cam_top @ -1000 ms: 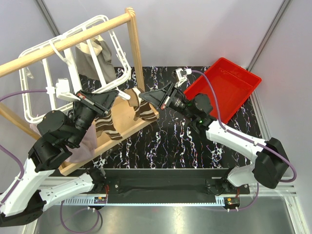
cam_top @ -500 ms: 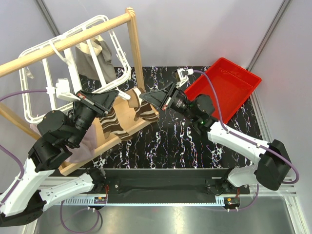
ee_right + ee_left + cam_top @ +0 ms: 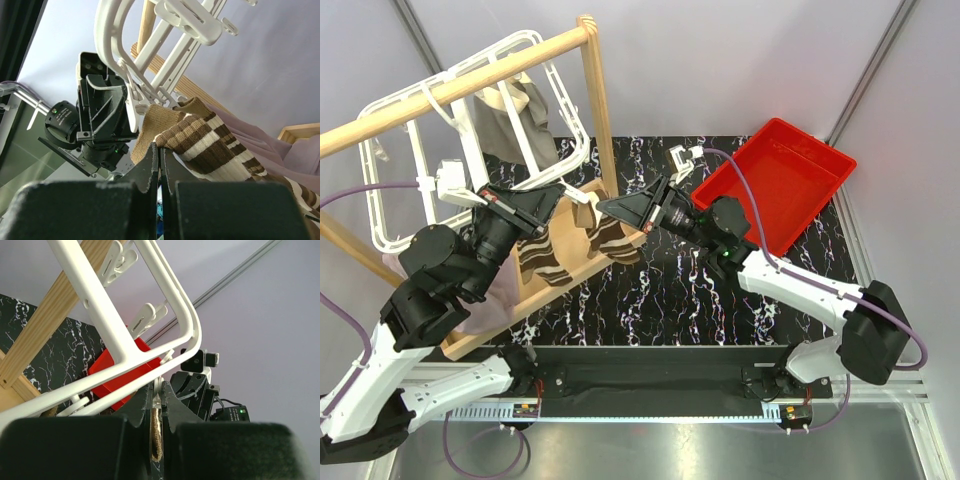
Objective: Clip the socks to the hanger
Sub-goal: Clamp the sock onto the hanger.
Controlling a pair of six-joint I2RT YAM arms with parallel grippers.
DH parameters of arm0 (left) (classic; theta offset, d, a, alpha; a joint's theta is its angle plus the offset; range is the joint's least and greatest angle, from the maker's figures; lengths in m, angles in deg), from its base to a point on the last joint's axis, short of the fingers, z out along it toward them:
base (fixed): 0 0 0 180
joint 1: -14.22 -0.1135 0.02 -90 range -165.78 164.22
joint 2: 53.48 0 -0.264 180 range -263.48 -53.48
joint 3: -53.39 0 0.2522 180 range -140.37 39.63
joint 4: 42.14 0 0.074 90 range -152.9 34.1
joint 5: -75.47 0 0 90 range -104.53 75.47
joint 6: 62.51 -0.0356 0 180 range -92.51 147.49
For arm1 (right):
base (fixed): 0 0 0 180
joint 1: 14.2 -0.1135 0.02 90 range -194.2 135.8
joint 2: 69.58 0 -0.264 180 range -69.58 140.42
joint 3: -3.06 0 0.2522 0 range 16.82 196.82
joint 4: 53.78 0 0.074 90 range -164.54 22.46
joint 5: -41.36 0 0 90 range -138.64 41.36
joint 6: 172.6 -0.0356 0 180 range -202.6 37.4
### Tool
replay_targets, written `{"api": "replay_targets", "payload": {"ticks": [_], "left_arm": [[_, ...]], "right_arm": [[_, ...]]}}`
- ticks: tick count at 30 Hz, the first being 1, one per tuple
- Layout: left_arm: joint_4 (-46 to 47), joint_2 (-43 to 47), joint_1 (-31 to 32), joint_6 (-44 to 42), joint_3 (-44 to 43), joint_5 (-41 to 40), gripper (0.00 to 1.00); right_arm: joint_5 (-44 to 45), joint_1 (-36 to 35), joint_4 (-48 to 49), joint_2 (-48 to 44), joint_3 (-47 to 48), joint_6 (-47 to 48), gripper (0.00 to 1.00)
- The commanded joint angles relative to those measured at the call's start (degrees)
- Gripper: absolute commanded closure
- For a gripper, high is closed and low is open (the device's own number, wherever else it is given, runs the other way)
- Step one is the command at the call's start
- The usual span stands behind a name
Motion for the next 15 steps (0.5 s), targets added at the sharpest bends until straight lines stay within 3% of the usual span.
{"api": "replay_targets", "payload": {"ticks": [1,15], "left_arm": [[2.65,-0.22,-0.1,0.12,-0.1,1.35,1.0],[3.0,1.01,-0.01,0.03,0.96,0.82,1.0]], "right_arm": [[0.38,-0.71,4.9,0.1,2.15,1.81,1.0],[0.03,-1.32,7.54,1.86,4.34,1.2,1.0]]}}
